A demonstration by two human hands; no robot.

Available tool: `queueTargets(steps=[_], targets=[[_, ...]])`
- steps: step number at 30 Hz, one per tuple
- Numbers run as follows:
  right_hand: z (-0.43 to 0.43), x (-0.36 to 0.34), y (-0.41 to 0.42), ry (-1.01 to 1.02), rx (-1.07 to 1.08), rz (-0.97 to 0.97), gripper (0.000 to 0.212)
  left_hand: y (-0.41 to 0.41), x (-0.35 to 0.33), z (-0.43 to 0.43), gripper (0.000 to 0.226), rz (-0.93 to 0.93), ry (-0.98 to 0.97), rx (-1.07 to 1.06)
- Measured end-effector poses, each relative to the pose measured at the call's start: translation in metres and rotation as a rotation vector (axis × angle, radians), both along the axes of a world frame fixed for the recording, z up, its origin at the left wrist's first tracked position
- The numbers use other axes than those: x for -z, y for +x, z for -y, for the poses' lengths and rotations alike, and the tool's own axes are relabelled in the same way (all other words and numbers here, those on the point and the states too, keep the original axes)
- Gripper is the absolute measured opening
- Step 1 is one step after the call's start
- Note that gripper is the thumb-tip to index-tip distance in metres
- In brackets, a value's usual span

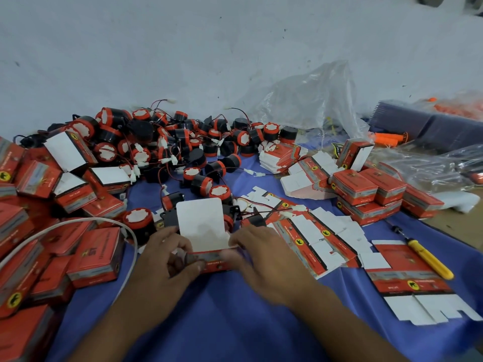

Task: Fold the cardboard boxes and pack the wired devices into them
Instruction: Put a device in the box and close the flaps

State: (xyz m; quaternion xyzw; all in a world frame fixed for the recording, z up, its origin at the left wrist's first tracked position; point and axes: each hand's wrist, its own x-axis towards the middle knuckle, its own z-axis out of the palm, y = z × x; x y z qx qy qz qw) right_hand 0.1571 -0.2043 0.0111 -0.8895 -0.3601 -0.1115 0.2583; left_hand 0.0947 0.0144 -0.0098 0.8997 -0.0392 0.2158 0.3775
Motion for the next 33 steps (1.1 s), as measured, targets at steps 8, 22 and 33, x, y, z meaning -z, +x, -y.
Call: queueTargets(steps=[8, 22, 33], targets=[[0.023, 0.006, 0.039, -0.122, 0.111, -0.036, 0.048, -0.006, -0.005, 0.005, 0.041, 0.048, 0.085, 0.019], [0.048, -0.024, 0.047, 0.816, 0.393, -0.199, 0.028, -0.008, 0.000, 0.003, 0.071, -0.029, -0.056, 0.050], [0.046, -0.056, 0.019, 1.284, -0.153, -0.477, 0.030, -0.006, 0.003, 0.008, 0.069, -0.050, -0.053, 0.105]])
